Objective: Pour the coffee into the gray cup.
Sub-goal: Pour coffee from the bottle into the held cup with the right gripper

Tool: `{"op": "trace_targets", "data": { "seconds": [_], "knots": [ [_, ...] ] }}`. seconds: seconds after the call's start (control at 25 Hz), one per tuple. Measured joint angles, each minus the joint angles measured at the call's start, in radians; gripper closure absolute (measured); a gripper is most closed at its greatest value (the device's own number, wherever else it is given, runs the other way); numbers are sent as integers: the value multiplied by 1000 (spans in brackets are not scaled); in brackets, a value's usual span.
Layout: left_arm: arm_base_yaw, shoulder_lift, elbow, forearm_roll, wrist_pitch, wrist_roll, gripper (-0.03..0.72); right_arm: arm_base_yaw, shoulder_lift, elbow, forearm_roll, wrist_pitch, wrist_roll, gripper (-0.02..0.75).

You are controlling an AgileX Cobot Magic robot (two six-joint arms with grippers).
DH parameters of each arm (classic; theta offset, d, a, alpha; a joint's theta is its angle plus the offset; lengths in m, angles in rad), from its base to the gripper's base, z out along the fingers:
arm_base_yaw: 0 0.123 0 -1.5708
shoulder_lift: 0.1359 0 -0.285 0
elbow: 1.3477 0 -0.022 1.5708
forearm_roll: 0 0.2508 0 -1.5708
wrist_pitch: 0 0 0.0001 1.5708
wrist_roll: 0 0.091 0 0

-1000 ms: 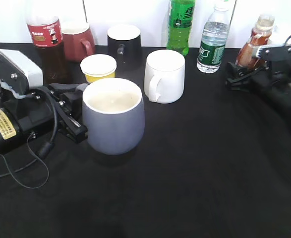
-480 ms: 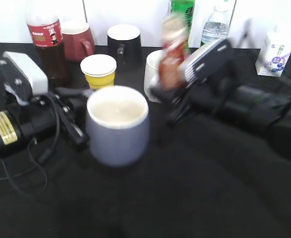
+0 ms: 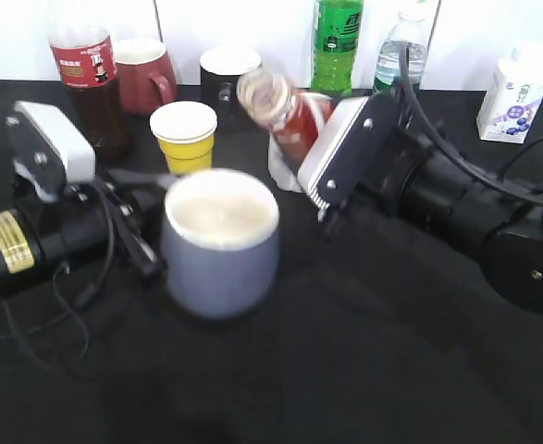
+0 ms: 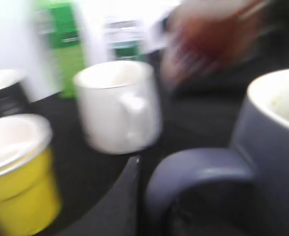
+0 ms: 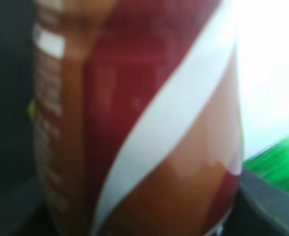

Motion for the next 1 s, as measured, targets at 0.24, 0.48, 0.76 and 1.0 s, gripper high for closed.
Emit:
{"op": "trace_targets", "data": {
  "seconds": [0.24,0.48,0.76,1.0],
  "knots": [
    [0,0,0,-37,15,0,630,0,0,0,70,-39,-270,205],
    [0,0,0,-37,16,0,630,0,0,0,74,-116,-446,205],
    [0,0,0,-37,15,0,630,0,0,0,75,-121,-589,205],
    [0,0,0,-37,14,0,630,0,0,0,75,-123,-677,206]
  ]
}}
